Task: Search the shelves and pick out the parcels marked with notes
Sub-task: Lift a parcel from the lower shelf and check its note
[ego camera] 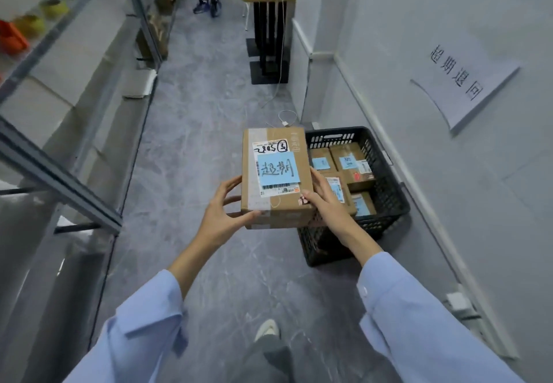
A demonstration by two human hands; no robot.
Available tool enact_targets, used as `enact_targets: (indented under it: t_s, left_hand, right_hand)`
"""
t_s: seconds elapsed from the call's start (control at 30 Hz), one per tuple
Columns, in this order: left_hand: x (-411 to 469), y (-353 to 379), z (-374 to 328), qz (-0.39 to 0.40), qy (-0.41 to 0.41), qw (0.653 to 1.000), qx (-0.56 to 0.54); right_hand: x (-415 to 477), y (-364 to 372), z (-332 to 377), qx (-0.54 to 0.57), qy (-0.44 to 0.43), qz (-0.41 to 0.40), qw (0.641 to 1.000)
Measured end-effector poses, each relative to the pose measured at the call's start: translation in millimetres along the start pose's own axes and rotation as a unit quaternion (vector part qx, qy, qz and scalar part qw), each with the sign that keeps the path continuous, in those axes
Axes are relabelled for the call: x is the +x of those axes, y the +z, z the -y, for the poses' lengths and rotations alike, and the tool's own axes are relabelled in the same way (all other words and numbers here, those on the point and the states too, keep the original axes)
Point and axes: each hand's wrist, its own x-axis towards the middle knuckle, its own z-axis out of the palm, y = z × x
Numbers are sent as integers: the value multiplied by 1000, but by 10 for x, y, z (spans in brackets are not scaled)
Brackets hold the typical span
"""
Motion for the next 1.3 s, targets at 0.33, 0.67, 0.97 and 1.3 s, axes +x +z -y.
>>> enact_targets:
  t_s: [0.33, 0.67, 0.97, 1.3]
  left_hand:
    - [1100, 920, 236, 106, -32, 994, 3]
    - [1879, 2104, 605, 95, -83, 992, 13]
    - [2464, 3167, 999, 104, -111, 986, 64]
    - [2684, 3554, 1258, 137, -101, 964, 207]
  right_hand:
    - [655, -916, -352, 29, 57, -95, 993]
    - [1461, -2059, -933, 58, 114, -107, 986]
    - [2078, -3206, -1531, 42, 173, -91, 980]
    - [2195, -3922, -2071, 13, 216, -82, 973]
